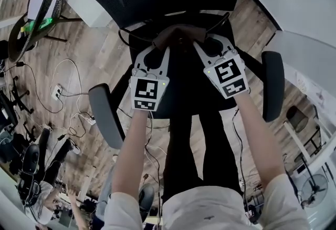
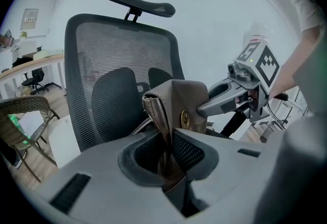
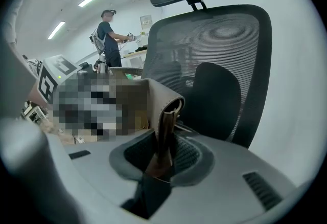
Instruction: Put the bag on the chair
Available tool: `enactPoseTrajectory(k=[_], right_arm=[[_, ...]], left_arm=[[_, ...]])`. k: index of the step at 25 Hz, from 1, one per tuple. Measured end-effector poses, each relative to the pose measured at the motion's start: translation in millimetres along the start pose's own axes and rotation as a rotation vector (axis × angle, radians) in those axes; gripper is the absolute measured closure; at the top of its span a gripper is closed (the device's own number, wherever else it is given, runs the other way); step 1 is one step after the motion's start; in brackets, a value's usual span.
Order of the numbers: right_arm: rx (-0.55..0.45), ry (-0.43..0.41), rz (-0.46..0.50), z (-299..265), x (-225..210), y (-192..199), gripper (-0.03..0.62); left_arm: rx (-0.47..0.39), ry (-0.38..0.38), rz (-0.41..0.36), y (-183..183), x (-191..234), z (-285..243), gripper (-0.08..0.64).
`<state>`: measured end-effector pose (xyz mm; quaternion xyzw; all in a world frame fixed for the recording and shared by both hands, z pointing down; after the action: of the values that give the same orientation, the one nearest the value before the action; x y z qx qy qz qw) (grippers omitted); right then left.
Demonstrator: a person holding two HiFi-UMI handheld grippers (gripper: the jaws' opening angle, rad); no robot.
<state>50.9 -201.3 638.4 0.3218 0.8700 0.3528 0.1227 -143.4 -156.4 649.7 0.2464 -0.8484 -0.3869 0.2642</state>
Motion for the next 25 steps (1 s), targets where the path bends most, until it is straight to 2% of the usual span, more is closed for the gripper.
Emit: enactPoseTrajectory(k=[10,17,25], right_arm=[[0.014,0.035,0.079,-28,-8,4,0.505],[0.028,0.074,0.131,-38,-12,10,0.505],[0.050,0.074,0.148,-57,-14,14,0.506]], left_arm=[[0.050,-0.017,-0.059,7,17,-27,0.509],[0.076,-0.029,-0.138,14,20,-43,0.509],[0.120,-0.039,-0.200,21,34,-58,0.509]])
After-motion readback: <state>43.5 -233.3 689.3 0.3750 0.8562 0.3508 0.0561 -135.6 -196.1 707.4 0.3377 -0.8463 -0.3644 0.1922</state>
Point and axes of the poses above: the fingertips, and each gripper's own axes: z backward along the fingers, x to its left, y out of its underside, the point moved 10 cm from there along z, backward along the fingers, and after that the axes turned 11 degrees about y, right-handed, at the moved point
